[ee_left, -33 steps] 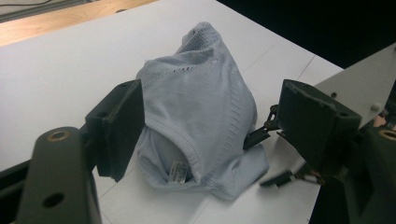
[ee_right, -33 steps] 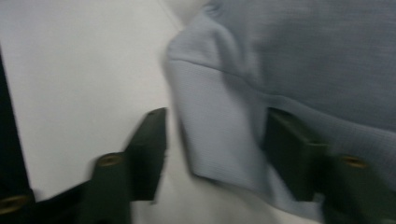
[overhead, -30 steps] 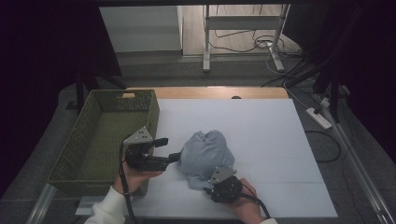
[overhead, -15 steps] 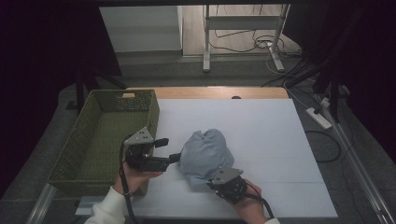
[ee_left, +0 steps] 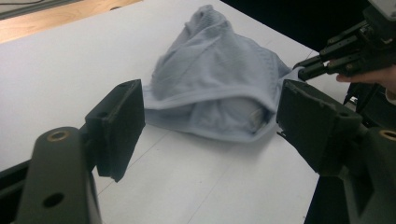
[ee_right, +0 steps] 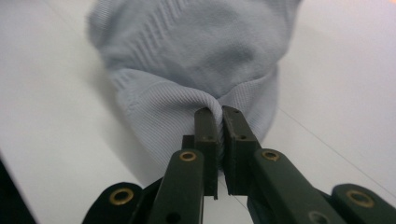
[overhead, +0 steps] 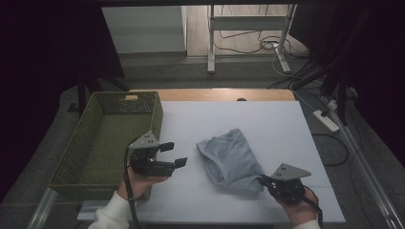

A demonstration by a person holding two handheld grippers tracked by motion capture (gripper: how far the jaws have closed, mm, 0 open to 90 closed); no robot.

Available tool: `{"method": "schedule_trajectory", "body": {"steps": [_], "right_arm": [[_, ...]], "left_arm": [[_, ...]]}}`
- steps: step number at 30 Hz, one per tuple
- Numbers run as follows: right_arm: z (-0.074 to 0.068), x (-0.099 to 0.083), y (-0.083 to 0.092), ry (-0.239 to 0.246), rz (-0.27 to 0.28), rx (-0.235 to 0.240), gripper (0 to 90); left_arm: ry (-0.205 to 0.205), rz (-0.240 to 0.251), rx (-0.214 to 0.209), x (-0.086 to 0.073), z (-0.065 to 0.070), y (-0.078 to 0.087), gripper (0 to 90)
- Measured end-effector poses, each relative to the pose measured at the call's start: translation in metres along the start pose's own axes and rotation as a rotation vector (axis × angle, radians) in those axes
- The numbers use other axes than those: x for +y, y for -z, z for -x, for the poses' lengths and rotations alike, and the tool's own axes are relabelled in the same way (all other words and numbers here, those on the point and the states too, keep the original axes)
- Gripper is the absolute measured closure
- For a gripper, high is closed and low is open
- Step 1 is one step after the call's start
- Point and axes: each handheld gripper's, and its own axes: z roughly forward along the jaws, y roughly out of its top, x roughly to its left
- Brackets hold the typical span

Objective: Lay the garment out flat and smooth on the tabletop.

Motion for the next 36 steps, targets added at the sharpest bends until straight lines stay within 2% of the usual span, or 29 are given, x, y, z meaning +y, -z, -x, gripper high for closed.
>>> {"method": "schedule_trajectory", "body": {"steps": [4,7,11,16,18,21,22,26,27,28,29,32,33,35,36], "right_arm": [[0.013,-0.011,0.005,-0.025,-0.025,-0.031,85.4],[0.020,-0.017,0.006,-0.022,-0.056,-0.061,85.4],[0.030,-0.022,0.005,-0.030,-0.069,-0.085,85.3],[0.033,-0.025,0.003,-0.044,-0.084,-0.080,84.0],[0.033,-0.024,0.004,-0.039,-0.080,-0.074,80.2],[0.029,-0.019,0.010,-0.040,-0.045,-0.086,67.4],[0.027,-0.016,0.013,-0.035,-0.026,-0.093,62.6],[0.023,-0.005,0.027,-0.067,0.077,-0.106,52.0],[0.023,-0.005,0.027,-0.067,0.077,-0.106,52.0],[0.019,-0.001,0.030,-0.071,0.121,-0.105,48.5],[0.017,0.002,0.030,-0.062,0.134,-0.106,47.1],[0.010,0.007,0.027,-0.038,0.148,-0.097,44.6],[0.002,0.013,0.023,-0.014,0.156,-0.088,42.9],[-0.004,0.020,0.017,0.007,0.159,-0.058,42.8],[-0.004,0.020,0.017,0.007,0.159,-0.058,42.8]], "left_arm": [[0.000,-0.002,0.001,0.000,0.000,0.000,24.3],[-0.002,0.000,0.002,0.000,0.000,0.001,24.3],[-0.001,0.001,0.002,0.000,0.001,0.000,24.3],[-0.003,-0.004,0.000,0.000,0.001,-0.001,24.1],[-0.004,-0.007,0.000,0.000,0.001,-0.002,24.0],[-0.007,-0.007,-0.001,0.000,0.001,-0.002,23.9],[-0.007,-0.004,0.000,0.000,0.002,-0.002,23.9],[-0.003,0.005,0.002,0.000,0.001,0.000,23.9],[-0.003,0.005,0.002,0.000,0.001,0.000,23.8],[-0.002,0.007,0.004,0.000,0.001,0.000,23.9],[-0.002,0.007,0.003,0.000,0.001,0.000,23.9],[-0.001,0.006,0.003,0.000,0.001,-0.001,23.8],[-0.003,0.004,0.003,0.000,0.001,-0.001,23.8],[-0.003,0.006,0.005,0.000,0.000,0.000,23.7],[-0.003,0.006,0.005,0.000,0.000,0.000,23.7]]}}
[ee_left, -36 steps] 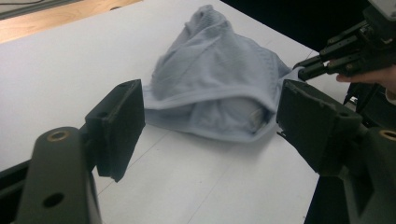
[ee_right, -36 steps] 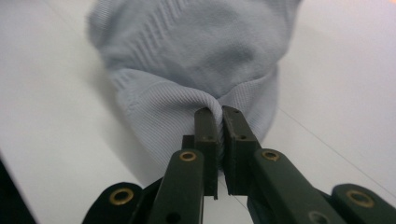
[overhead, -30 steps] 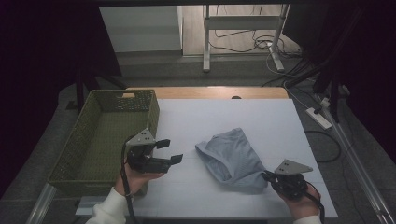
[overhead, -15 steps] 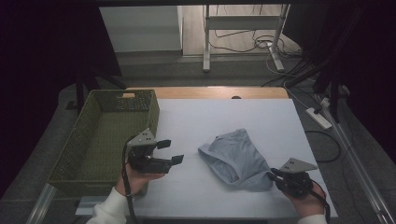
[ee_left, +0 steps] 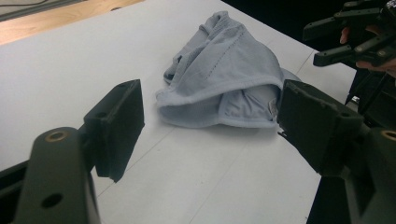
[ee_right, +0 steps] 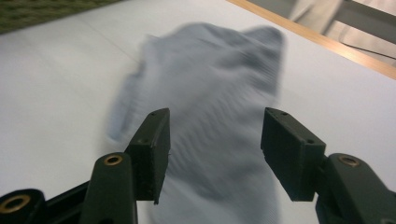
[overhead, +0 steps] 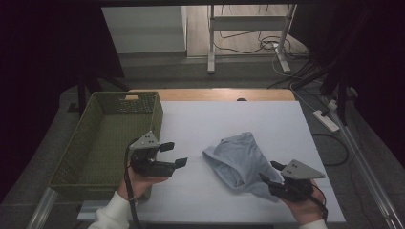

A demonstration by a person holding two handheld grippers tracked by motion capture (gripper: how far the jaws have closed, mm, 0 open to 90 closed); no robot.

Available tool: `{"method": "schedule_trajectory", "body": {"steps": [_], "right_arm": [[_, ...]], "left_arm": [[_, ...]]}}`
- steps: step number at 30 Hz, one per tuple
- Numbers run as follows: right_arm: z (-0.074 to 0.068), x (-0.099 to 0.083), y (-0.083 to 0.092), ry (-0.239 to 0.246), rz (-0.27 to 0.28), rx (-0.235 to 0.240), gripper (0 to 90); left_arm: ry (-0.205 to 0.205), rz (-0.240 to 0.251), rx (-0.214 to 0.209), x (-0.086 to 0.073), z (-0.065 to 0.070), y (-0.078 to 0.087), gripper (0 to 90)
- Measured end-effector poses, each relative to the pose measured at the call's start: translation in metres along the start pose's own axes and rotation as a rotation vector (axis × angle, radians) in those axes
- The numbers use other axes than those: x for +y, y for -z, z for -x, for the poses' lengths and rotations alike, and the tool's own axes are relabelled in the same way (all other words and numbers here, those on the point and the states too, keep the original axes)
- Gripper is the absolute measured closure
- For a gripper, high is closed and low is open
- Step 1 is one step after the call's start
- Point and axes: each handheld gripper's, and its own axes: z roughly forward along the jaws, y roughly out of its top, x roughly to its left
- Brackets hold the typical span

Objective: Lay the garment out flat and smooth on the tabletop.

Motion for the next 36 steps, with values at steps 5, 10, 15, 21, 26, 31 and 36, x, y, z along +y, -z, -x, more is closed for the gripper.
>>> {"method": "schedule_trajectory", "body": {"steps": [5,10,15,21,26,31,36], "right_arm": [[-0.020,0.023,-0.024,0.046,0.008,0.067,40.8],[-0.032,0.037,-0.050,0.076,-0.011,0.107,39.9],[-0.036,0.046,-0.068,0.086,-0.021,0.124,39.7],[-0.037,0.054,-0.081,0.083,-0.025,0.138,39.7],[-0.040,0.059,-0.091,0.091,-0.033,0.139,39.5],[-0.044,0.066,-0.105,0.094,-0.051,0.157,40.9],[-0.050,0.069,-0.117,0.112,-0.077,0.149,40.0]], "left_arm": [[0.007,0.007,0.003,0.000,-0.002,0.002,23.7],[0.010,0.009,0.002,-0.001,-0.003,0.003,23.7],[0.015,0.012,-0.010,-0.001,-0.004,0.003,23.7],[0.012,0.008,0.001,-0.001,-0.004,0.002,23.7],[0.008,0.003,-0.001,-0.001,-0.004,0.001,23.7],[0.008,0.002,-0.002,-0.001,-0.003,0.001,23.7],[0.006,-0.001,-0.002,-0.002,-0.003,0.000,23.7]]}}
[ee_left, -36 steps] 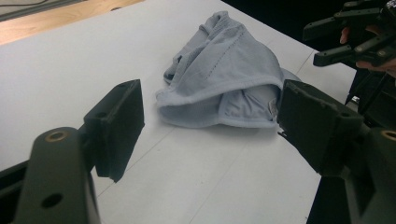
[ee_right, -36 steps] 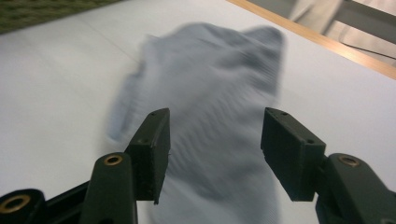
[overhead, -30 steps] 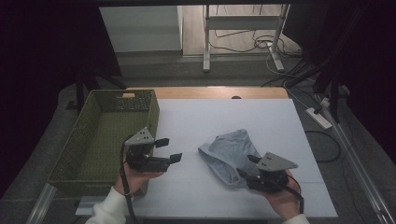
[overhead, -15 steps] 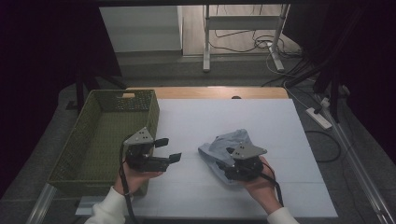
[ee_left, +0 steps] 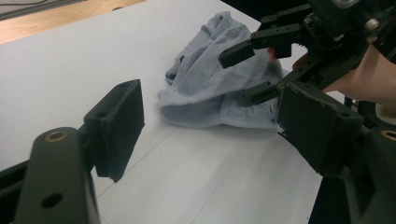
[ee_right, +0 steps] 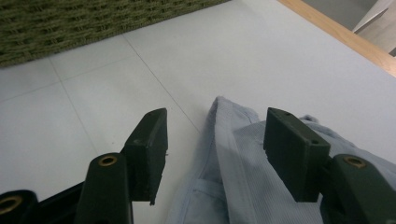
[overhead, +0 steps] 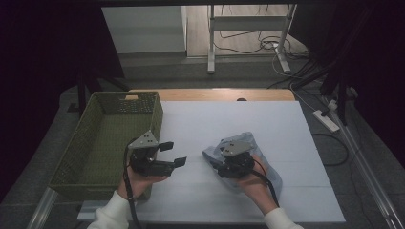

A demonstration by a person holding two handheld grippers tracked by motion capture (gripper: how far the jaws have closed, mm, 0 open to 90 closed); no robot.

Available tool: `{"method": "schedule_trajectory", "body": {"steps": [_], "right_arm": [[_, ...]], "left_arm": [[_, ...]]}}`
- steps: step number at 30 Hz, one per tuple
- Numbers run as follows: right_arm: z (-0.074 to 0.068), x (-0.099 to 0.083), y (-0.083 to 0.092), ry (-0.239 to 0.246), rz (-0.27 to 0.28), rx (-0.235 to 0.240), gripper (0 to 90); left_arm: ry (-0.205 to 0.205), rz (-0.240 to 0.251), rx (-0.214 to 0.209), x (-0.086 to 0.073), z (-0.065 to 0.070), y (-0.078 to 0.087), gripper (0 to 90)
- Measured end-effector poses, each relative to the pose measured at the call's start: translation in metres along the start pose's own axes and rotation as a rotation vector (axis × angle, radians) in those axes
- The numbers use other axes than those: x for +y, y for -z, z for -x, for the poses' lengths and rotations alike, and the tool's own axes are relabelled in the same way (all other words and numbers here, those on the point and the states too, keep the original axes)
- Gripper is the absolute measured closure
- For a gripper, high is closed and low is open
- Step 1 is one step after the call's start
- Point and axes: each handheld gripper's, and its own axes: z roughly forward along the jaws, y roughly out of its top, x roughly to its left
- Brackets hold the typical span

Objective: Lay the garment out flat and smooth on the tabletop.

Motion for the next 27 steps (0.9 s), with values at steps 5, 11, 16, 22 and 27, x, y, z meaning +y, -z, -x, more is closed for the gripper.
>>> {"method": "schedule_trajectory", "body": {"steps": [5,11,16,22,27], "right_arm": [[-0.005,0.002,-0.007,0.019,-0.023,0.000,40.1],[-0.006,0.007,-0.012,0.022,-0.025,-0.008,39.4],[-0.001,0.009,-0.023,0.006,-0.030,-0.001,39.4],[0.002,0.011,-0.033,0.009,-0.054,-0.004,39.1],[0.004,0.000,-0.045,-0.026,-0.112,0.014,38.6]], "left_arm": [[-0.001,0.000,-0.001,0.000,0.000,0.000,23.7],[-0.007,0.003,0.001,0.001,0.002,0.000,23.7],[-0.010,0.001,0.000,0.000,0.001,0.000,23.8],[-0.011,0.002,0.000,0.001,0.001,0.001,23.7],[-0.013,0.005,-0.001,0.001,0.001,0.003,23.7]]}}
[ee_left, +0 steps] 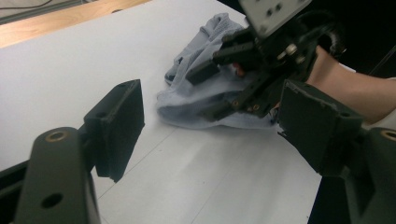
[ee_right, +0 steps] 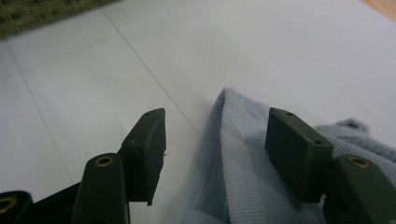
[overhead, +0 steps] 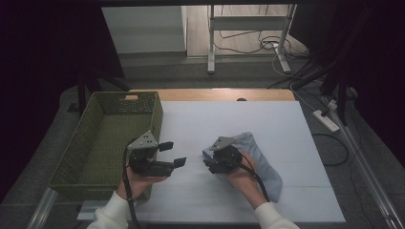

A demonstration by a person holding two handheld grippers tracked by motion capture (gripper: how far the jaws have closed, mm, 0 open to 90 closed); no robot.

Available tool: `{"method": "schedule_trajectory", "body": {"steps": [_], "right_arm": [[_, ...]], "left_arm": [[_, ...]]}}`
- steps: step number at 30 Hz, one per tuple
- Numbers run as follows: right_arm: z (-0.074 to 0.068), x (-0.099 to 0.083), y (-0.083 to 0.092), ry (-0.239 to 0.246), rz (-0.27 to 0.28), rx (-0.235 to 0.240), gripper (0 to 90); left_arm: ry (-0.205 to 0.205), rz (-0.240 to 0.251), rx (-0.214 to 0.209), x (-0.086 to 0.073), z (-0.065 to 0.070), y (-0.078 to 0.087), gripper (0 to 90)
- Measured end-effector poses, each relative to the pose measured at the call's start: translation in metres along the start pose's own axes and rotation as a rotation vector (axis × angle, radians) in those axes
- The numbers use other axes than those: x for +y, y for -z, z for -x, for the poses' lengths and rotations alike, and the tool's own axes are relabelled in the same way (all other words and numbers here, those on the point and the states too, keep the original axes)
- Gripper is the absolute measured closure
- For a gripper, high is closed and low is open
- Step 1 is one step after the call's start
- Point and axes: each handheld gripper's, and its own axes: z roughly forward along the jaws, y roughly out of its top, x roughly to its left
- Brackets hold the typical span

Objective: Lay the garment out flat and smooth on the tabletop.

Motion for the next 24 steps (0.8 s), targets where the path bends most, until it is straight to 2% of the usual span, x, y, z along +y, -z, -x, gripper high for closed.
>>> {"method": "schedule_trajectory", "body": {"steps": [7,10,14,19,24], "right_arm": [[-0.001,-0.004,-0.010,-0.002,-0.044,-0.010,38.2],[-0.001,-0.008,-0.018,-0.011,-0.082,-0.002,38.0],[0.001,-0.011,-0.023,-0.030,-0.092,0.002,38.0],[0.002,-0.012,-0.028,-0.031,-0.115,-0.008,38.3],[0.003,-0.013,-0.032,-0.028,-0.125,-0.030,45.2]], "left_arm": [[0.000,0.002,0.001,0.000,0.000,0.000,23.8],[0.001,0.001,0.001,0.000,0.000,0.000,23.7],[0.001,0.003,0.002,0.000,0.000,0.000,23.7],[0.005,0.004,0.002,-0.001,0.000,0.000,23.7],[0.005,0.003,0.002,-0.001,-0.001,0.000,23.7]]}}
